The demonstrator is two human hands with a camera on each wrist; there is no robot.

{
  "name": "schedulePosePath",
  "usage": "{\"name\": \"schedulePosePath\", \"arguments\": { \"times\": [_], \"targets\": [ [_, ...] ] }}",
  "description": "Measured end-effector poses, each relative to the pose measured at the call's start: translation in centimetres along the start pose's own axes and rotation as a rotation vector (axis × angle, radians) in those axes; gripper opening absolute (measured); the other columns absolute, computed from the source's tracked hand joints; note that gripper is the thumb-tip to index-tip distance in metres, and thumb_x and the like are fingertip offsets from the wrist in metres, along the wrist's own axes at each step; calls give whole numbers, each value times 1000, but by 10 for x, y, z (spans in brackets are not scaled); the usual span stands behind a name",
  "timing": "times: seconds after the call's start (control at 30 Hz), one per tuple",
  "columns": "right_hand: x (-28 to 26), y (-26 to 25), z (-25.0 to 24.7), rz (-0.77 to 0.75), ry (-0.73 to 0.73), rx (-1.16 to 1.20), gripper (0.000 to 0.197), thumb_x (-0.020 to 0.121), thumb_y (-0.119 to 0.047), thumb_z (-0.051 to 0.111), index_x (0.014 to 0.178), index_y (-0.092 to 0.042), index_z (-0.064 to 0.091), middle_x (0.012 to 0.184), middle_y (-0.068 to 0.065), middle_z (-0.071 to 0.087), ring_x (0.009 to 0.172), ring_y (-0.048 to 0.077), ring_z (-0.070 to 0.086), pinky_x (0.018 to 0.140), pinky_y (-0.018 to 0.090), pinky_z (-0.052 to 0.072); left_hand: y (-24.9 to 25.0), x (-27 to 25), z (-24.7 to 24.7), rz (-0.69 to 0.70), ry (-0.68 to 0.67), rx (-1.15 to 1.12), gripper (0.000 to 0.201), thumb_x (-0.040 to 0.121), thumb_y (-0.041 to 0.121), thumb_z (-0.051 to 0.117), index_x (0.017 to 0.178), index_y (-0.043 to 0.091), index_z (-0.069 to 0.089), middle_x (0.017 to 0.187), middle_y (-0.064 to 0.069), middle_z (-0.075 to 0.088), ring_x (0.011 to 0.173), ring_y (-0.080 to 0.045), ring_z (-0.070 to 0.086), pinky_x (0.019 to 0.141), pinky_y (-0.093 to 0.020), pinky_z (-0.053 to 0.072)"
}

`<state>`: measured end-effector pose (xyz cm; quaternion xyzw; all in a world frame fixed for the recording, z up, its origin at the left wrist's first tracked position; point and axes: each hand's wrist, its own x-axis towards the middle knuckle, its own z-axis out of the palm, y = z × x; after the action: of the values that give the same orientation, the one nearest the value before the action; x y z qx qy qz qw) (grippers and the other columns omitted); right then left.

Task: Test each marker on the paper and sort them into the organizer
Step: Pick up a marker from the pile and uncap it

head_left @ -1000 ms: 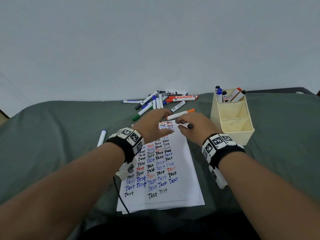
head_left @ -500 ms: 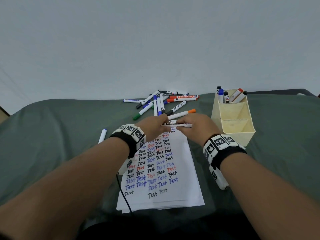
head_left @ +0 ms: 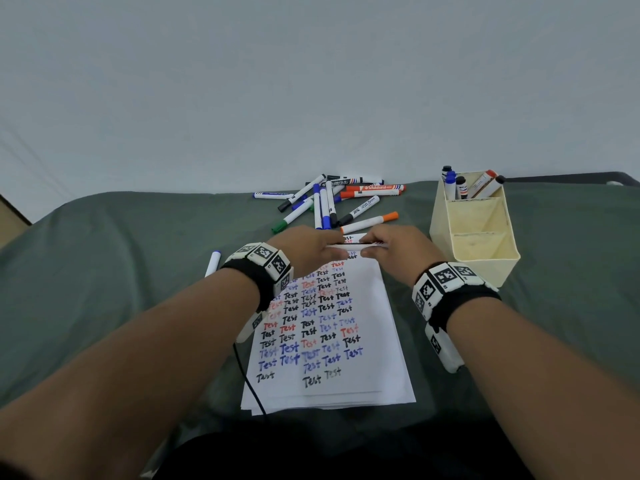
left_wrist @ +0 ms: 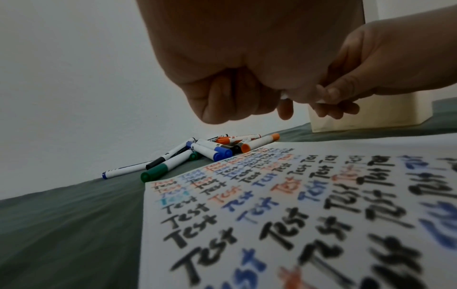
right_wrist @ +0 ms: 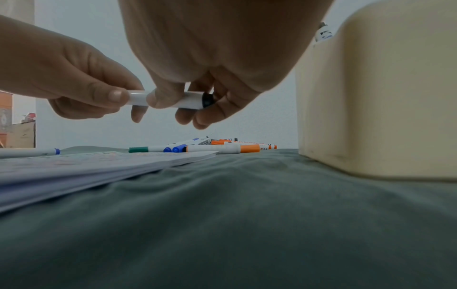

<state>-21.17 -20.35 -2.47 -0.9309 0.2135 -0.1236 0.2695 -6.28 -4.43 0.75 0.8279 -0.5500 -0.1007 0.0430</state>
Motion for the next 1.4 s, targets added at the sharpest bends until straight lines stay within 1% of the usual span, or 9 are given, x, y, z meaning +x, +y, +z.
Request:
{"name": "schedulePosePath", "arguments": {
  "times": [0.13, 0.23, 0.27, 0.37, 0.47, 0.67, 1.03, 1.27, 1.4],
  "targets": [
    [0, 0, 0, -11, 8, -13, 11, 93, -36, 71, 100, -38, 63, 85, -18, 59, 83, 3, 56, 70, 26, 45, -13, 0, 2, -64, 26, 2, 65, 81, 84, 47, 130, 41, 43, 91, 11, 61, 73, -3, 54, 60, -27, 39],
    [1, 1, -1, 3, 12, -51, 12, 94, -37, 68, 106, -34, 64, 88, -17, 58, 81, 3, 53, 71, 27, 41, -30, -7, 7, -192, 101, -64, 97, 62, 100, 40, 137, 39, 27, 83, 15, 50, 74, -8, 55, 63, -32, 42],
    [1, 1, -1, 5, 8, -66, 16, 95, -38, 67, 109, -32, 64, 93, -13, 60, 84, 6, 54, 74, 28, 42, -38, -9, 9, -235, 110, -82, 86, 71, 94, 40, 136, 40, 25, 80, 13, 51, 72, -10, 57, 62, -33, 43],
    [2, 1, -1, 4, 3, -103, 22, 97, -39, 65, 116, -28, 63, 105, -5, 65, 90, 11, 55, 77, 30, 44, -60, -19, 11, -348, 126, -66, 45, 93, 41, 40, 135, 31, 30, 74, -4, 61, 65, -22, 62, 59, -41, 51],
    [3, 1, 0, 2, 6, -116, 23, 97, -39, 65, 117, -27, 63, 109, -2, 67, 91, 13, 55, 78, 30, 45, -77, -32, 8, -390, 128, 27, 30, 98, 19, 46, 127, 16, 38, 85, -8, 65, 74, -26, 62, 67, -40, 51],
    [4, 2, 1, 19, 11, -132, 24, 98, -40, 63, 118, -28, 62, 110, -2, 67, 90, 13, 55, 78, 30, 45, -101, -46, -8, -328, -30, 235, 27, 98, 9, 55, 121, 15, 69, 126, -5, 66, 114, -23, 60, 96, -30, 44],
    [0, -3, 0, 21, 12, -139, 25, 98, -41, 63, 119, -27, 61, 110, -1, 69, 95, 16, 61, 84, 33, 52, -103, -51, 7, -400, -42, 64, 49, 92, 10, 69, 138, 17, 55, 120, -4, 67, 113, -22, 60, 94, -30, 45],
    [3, -1, 1, 19, 34, -140, 26, 100, -40, 59, 122, -26, 58, 107, 0, 70, 88, 16, 62, 73, 31, 50, -75, -49, 8, -209, 116, 174, 58, 91, 52, 62, 141, 24, 52, 142, -2, 54, 130, -24, 48, 112, -42, 37],
    [2, 1, 0, -46, 52, -110, 31, 104, -30, 54, 134, -33, 53, 112, 2, 69, 79, 11, 57, 62, 24, 43, -50, -42, 28, -210, -109, 149, 100, 73, 91, 45, 155, 37, 26, 166, 0, 16, 152, -29, 12, 122, -52, 17]
  ]
}}
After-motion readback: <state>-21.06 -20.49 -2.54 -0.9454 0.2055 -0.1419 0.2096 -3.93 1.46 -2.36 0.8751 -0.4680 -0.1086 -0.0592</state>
